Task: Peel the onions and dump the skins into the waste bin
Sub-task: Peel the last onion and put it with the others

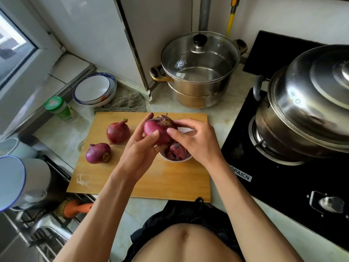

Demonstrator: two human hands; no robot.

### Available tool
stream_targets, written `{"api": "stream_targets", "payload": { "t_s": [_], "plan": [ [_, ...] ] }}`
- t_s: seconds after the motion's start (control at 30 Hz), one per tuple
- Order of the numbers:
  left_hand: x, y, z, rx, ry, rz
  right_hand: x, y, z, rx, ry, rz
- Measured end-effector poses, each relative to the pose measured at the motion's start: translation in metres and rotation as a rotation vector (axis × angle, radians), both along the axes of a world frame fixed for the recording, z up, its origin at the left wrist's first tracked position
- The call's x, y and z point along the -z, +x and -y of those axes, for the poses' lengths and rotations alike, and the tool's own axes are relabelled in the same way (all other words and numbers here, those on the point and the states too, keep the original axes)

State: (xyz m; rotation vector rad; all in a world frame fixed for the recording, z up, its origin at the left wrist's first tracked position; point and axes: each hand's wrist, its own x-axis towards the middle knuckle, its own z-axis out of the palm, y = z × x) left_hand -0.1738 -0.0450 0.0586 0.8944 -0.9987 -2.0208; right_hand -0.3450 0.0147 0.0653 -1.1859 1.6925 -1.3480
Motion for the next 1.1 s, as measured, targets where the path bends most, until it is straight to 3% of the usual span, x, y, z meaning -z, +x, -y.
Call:
{"api": "stream_targets", "payload": {
  "t_s": [0.27, 0.6, 1.1],
  "plan": [
    [-0.017, 0.001, 0.000, -0.007, -0.055, 0.036, -0.010, -0.007, 0.006, 0.010, -0.100, -0.109],
    [-0.021, 0.007, -0.003, -0.058, -0.189, 0.247, -0.017, 0.000, 0.004, -0.006, -0.004, -0.015],
    [-0.023, 0.009, -0.008, -0.084, -0.310, 0.380, -0.022, 0.010, 0.003, 0.033, 0.104, 0.064]
  ]
}}
